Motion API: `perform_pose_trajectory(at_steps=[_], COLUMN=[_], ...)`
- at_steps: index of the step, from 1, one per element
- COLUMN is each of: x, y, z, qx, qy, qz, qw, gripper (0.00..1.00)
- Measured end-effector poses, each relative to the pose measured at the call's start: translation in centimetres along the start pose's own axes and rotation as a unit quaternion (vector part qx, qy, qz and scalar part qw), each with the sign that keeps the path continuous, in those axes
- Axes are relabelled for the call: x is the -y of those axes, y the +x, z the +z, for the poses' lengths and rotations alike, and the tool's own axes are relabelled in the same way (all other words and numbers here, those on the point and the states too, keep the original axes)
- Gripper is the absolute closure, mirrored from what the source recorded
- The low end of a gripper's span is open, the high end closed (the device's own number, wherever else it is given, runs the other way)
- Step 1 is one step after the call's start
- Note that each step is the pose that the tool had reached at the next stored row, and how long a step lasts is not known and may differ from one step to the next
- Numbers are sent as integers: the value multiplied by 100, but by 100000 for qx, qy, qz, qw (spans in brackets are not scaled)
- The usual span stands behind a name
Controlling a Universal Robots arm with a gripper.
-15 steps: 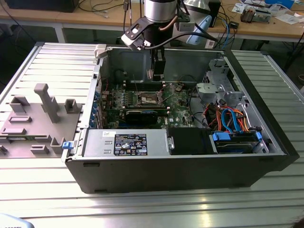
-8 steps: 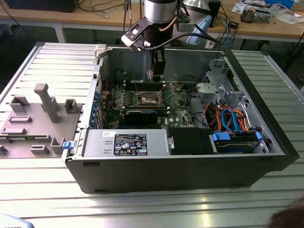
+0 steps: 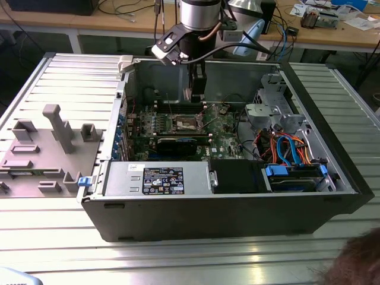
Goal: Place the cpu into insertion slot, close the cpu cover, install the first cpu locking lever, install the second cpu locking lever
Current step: 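Place the cpu into insertion slot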
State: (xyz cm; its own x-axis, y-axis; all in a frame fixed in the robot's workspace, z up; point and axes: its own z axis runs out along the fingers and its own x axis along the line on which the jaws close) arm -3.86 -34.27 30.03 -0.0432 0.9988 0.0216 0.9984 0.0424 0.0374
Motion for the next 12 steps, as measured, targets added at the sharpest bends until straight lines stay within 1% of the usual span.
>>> perform_pose_trajectory(at_steps=[1, 5, 7, 12], x=[1, 1, 2, 2], y=[0, 0, -1, -1], z=[11, 18, 38, 47], qx=[-3, -1, 1, -1], qy=[-3, -1, 1, -1], qz=[0, 1, -1, 0], qw=[100000, 100000, 100000, 100000], gripper=[45, 45, 45, 45])
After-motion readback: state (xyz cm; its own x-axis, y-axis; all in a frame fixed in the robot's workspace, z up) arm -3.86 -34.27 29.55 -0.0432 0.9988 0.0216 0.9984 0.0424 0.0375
